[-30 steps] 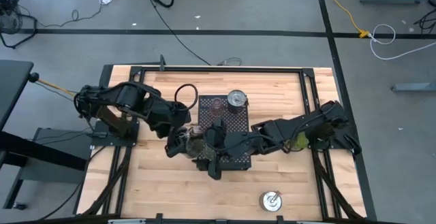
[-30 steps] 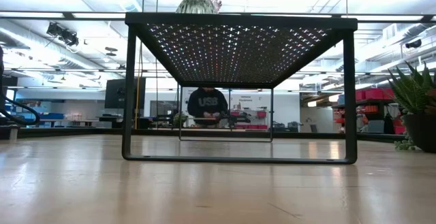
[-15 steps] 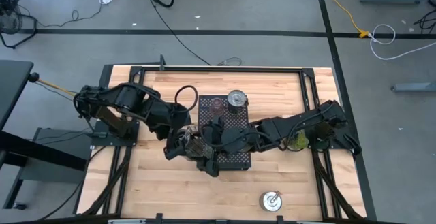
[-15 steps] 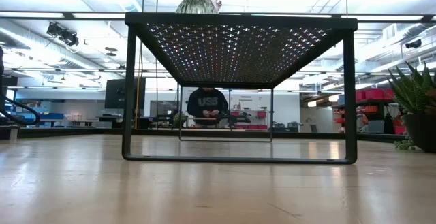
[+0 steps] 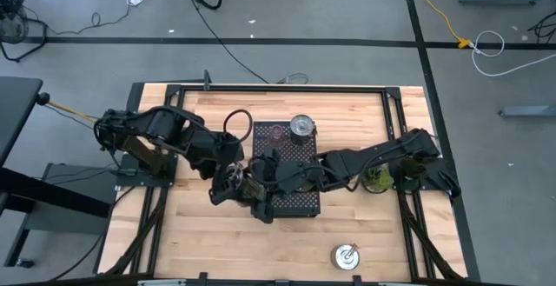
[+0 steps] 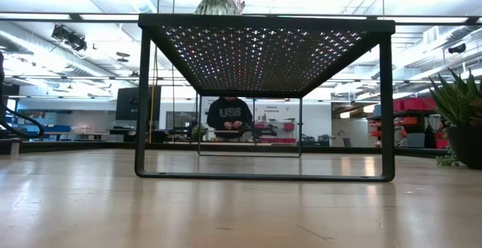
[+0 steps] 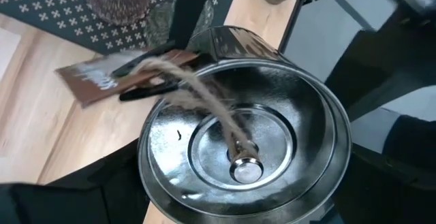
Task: Pick & Place candle stick holders
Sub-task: Put the brown scented candle on the shelf
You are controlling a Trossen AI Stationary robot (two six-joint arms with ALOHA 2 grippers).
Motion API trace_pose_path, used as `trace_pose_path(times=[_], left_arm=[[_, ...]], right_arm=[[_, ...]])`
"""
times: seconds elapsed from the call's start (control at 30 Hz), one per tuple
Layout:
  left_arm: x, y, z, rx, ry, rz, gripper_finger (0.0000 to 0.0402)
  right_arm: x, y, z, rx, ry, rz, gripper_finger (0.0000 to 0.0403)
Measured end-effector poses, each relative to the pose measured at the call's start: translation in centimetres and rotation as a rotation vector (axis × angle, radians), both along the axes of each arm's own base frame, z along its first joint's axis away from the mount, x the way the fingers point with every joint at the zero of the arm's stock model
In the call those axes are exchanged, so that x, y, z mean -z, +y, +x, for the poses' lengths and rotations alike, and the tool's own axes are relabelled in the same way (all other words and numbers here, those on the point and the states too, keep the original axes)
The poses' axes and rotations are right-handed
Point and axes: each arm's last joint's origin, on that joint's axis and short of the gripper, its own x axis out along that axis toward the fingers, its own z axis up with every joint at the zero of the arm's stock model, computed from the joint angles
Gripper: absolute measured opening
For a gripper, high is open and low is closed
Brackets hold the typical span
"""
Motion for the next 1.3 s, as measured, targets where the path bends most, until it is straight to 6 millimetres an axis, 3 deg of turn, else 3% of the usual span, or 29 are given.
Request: trace_pose_path(times=[0.73,0.97,1.3], left_arm=[[0.1,0.0,-0.1,0.006,0.018,-0.004,0.0358],[0.1,0.1,-0.1,-0.006,0.021,0.003,0.0358],[0.1,0.1,-0.2,-0.003,0.025,0.006,0.0358]], right_arm=[[1.6,0.0,1.8,-0.006,-0.023,0.012,0.0381],[1.7,-0.4,1.9,0.007,-0.010,0.021,0.0332],[1.7,-0.5,1.9,0.011,-0.009,0.025,0.0331]])
